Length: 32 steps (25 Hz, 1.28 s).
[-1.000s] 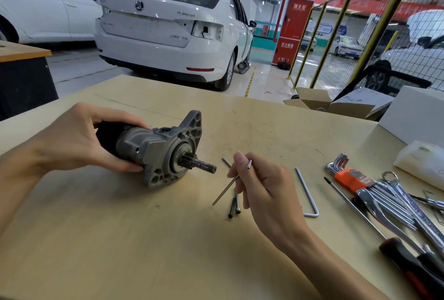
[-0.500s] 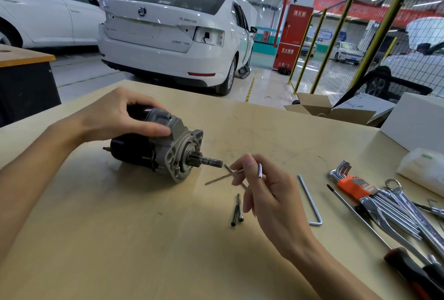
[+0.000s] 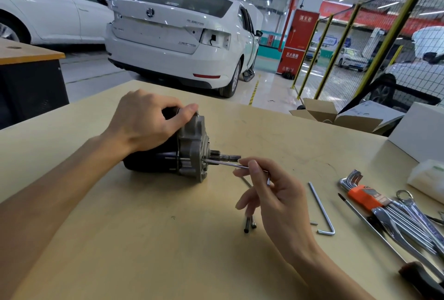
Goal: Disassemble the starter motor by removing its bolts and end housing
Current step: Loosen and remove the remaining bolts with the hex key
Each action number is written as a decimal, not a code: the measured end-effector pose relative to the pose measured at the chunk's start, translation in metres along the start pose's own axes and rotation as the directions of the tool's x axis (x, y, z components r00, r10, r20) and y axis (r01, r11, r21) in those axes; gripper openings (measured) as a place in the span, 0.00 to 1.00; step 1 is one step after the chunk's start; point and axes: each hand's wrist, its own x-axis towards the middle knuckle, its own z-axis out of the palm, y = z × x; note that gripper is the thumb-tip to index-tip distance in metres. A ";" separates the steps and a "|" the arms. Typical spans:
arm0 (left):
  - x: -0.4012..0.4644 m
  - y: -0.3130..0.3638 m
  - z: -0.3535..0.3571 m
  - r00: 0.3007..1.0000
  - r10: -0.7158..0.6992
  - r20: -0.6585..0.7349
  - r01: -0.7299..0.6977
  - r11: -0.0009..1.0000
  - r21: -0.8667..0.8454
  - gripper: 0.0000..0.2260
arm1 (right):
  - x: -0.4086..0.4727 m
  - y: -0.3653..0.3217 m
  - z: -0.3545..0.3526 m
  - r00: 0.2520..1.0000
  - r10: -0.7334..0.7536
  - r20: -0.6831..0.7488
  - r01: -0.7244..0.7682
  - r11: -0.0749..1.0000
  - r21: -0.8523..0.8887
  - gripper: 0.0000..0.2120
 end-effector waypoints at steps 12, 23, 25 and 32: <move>-0.022 0.020 0.011 0.959 0.133 -0.252 -0.104 0.987 0.123 0.22 | 0.026 0.015 -0.043 0.921 -0.043 -0.386 -0.142 0.888 -0.437 0.06; -0.022 0.019 0.017 0.942 0.165 -0.291 -0.147 0.986 0.084 0.19 | 0.020 0.010 -0.047 0.979 0.128 0.159 0.094 0.410 -0.907 0.08; -0.021 0.018 0.017 0.943 0.162 -0.290 -0.144 0.986 0.080 0.19 | 0.020 0.007 -0.045 0.951 0.172 0.255 0.182 0.354 -0.917 0.10; -0.022 0.015 0.016 0.941 0.205 -0.268 -0.205 0.978 0.030 0.21 | 0.017 -0.001 -0.041 0.933 0.197 0.300 0.241 0.276 -0.930 0.14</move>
